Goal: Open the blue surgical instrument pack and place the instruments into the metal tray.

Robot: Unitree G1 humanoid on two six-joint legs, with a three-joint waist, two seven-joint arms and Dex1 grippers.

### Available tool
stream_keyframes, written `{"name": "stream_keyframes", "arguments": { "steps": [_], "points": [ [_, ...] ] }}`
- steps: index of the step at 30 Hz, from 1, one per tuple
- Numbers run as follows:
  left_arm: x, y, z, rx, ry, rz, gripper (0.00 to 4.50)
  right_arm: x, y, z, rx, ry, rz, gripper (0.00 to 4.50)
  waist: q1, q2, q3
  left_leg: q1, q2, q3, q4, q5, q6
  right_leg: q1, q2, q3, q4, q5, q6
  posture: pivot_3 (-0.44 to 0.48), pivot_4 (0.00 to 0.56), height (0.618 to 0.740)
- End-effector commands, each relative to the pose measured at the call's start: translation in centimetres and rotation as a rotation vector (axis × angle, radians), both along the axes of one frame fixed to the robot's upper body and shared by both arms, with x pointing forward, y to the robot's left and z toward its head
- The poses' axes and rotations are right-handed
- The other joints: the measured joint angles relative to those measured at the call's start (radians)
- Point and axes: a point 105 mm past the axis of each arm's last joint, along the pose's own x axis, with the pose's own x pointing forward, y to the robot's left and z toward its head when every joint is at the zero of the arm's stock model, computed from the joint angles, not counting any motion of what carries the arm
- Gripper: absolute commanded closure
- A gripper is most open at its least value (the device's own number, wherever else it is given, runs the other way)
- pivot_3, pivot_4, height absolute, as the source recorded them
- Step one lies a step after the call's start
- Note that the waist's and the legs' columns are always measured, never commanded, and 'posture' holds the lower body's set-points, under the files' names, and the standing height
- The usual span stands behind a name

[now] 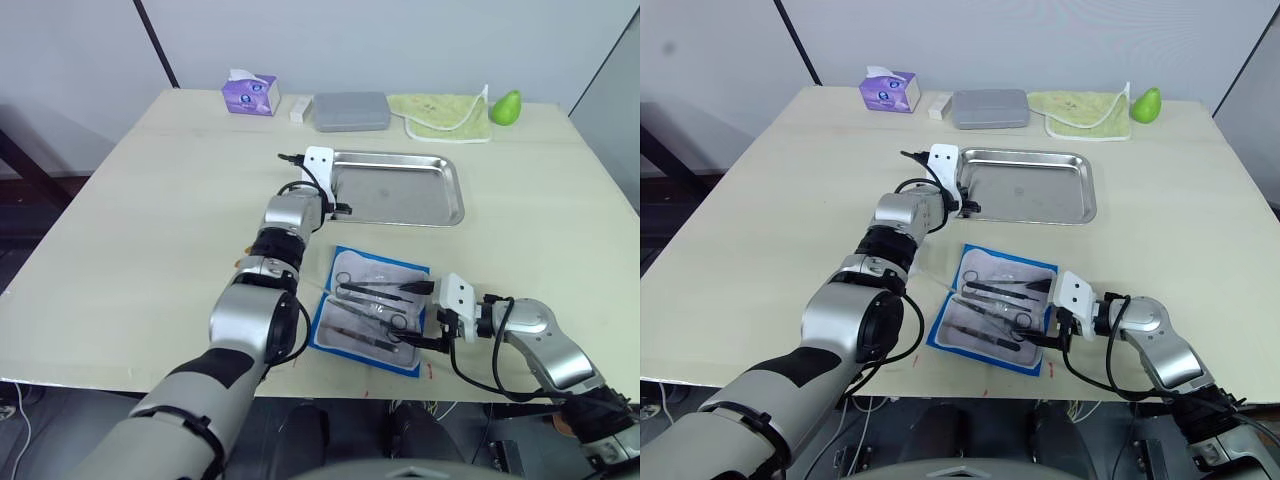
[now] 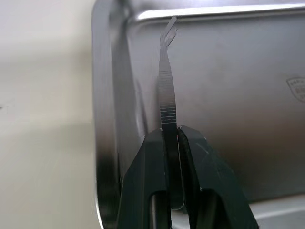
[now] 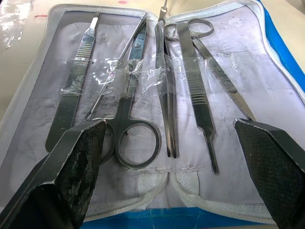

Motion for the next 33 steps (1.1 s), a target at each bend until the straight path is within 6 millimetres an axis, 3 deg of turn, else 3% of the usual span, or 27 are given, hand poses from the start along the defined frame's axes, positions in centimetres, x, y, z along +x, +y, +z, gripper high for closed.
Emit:
{"name": "stream_keyframes", "arguments": {
  "steps": [1, 6, 10, 17, 21, 28, 33],
  "points": [
    [0.6, -0.2, 2.0, -0.014, -0.063, 0.003, 4.48, -1.7, -2.5, -5.9, -0.169, 0.194, -0.084, 0.00, 0.000, 0.000, 0.000, 0.000, 0.000, 0.000, 0.000, 0.000, 0.000, 0.000, 0.000, 0.000, 0.000, 0.000, 0.000, 0.000, 0.150, 0.736],
    [0.6, -0.3, 1.7, -0.022, -0.054, 0.006, 4.48, -1.7, -2.6, -5.9, -0.170, 0.194, -0.086, 0.00, 0.000, 0.000, 0.000, 0.000, 0.000, 0.000, 0.000, 0.000, 0.000, 0.000, 0.000, 0.000, 0.000, 0.000, 0.000, 0.000, 0.150, 0.736],
    [0.5, -0.5, 2.0, -0.035, -0.062, 0.007, 2.90, -1.8, -2.7, -5.9, -0.171, 0.195, -0.086, 0.00, -0.001, 0.000, 0.000, 0.000, 0.000, 0.000, 0.000, 0.000, 0.000, 0.000, 0.000, 0.000, 0.000, 0.000, 0.000, 0.000, 0.150, 0.736],
    [0.2, -1.3, 3.8, -0.090, -0.110, -0.040, 2.90, -2.1, -2.8, -6.2, -0.169, 0.193, -0.085, 0.00, 0.000, 0.000, 0.000, 0.000, 0.000, 0.000, 0.000, 0.000, 0.000, 0.000, 0.000, 0.000, 0.000, 0.000, 0.000, 0.000, 0.150, 0.736],
    [-1.0, -2.6, 6.4, -0.180, -0.216, -0.191, 2.90, -1.8, -2.8, -6.1, -0.163, 0.187, -0.088, 0.00, -0.002, 0.000, 0.000, 0.000, 0.000, 0.000, 0.000, 0.000, 0.000, 0.000, 0.000, 0.000, 0.000, 0.000, 0.000, 0.000, 0.150, 0.736],
    [-5.9, -3.1, 8.9, -0.246, -0.391, -0.547, 2.90, -1.4, -2.9, -5.6, -0.134, 0.166, -0.091, 0.00, -0.009, 0.001, -0.001, 0.001, 0.000, 0.000, -0.001, 0.003, -0.005, 0.000, 0.000, 0.000, 0.000, 0.000, 0.000, 0.000, 0.150, 0.736],
    [-12.1, -1.6, 8.2, -0.257, -0.452, -0.939, 2.90, -1.3, -2.9, -5.5, -0.129, 0.163, -0.090, 0.00, -0.016, 0.002, -0.001, 0.003, 0.001, 0.001, -0.003, 0.003, -0.005, 0.001, -0.001, 0.001, 0.000, 0.000, 0.000, 0.000, 0.150, 0.736]
  ]
}}
